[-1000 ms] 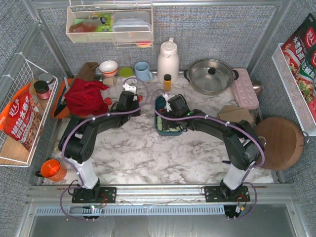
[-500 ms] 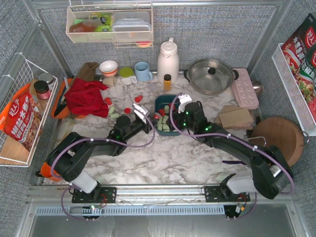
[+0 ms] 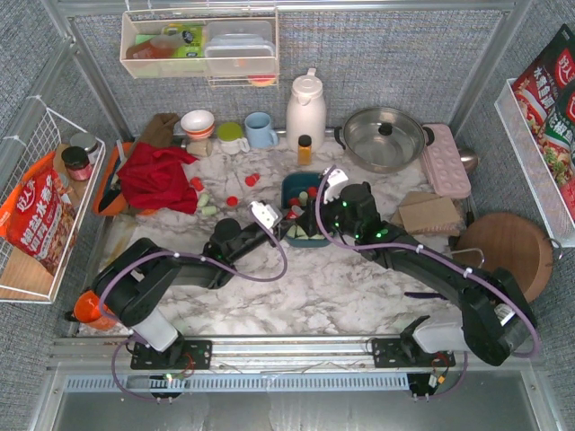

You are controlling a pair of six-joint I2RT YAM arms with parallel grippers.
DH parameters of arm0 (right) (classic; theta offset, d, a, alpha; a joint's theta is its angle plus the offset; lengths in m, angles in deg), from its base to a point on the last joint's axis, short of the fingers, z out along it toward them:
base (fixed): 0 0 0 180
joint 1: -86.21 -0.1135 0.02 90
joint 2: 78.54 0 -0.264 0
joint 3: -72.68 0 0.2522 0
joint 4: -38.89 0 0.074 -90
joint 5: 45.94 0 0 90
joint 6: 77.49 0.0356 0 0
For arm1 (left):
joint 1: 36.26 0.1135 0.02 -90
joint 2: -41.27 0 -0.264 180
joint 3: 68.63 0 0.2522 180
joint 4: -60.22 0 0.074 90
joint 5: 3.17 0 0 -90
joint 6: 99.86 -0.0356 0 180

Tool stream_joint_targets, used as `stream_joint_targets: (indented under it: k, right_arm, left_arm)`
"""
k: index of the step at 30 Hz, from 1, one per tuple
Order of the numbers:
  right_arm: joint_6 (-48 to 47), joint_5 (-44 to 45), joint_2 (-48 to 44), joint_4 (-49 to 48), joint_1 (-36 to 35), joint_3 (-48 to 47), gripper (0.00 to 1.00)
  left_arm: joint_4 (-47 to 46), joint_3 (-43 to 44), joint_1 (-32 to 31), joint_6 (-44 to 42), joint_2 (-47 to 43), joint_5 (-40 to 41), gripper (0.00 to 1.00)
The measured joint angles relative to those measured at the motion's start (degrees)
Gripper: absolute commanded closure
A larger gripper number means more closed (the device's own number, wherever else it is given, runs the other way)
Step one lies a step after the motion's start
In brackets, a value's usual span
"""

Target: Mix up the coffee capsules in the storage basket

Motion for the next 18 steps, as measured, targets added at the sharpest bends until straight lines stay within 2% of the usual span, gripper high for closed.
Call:
stream_joint_targets:
  k: [3, 9, 14, 18]
  right_arm:
    - [0.15, -0.02, 0.37, 0.11, 0.07, 0.0, 0.39]
    - [0.44, -0.35, 0.74, 0.24, 0.09, -0.31, 0.39]
    - [1.01, 4.09, 0.04, 1.18, -0.09, -0.48, 0.37]
    - [1.53, 13.07, -2.38, 4.0, -0.13, -0.35, 0.35]
  left_arm:
    - [-0.04, 0.11, -0.22, -0.52, 0.61, 0.46, 0.77]
    - [2.05, 3.1, -0.39, 0.15, 1.57, 1.27, 0.57]
    - [13.92, 12.92, -0.96, 3.19, 3.63, 5.16, 0.57]
    - [19.61, 14.1, -1.16, 4.17, 5.38, 7.45, 0.57]
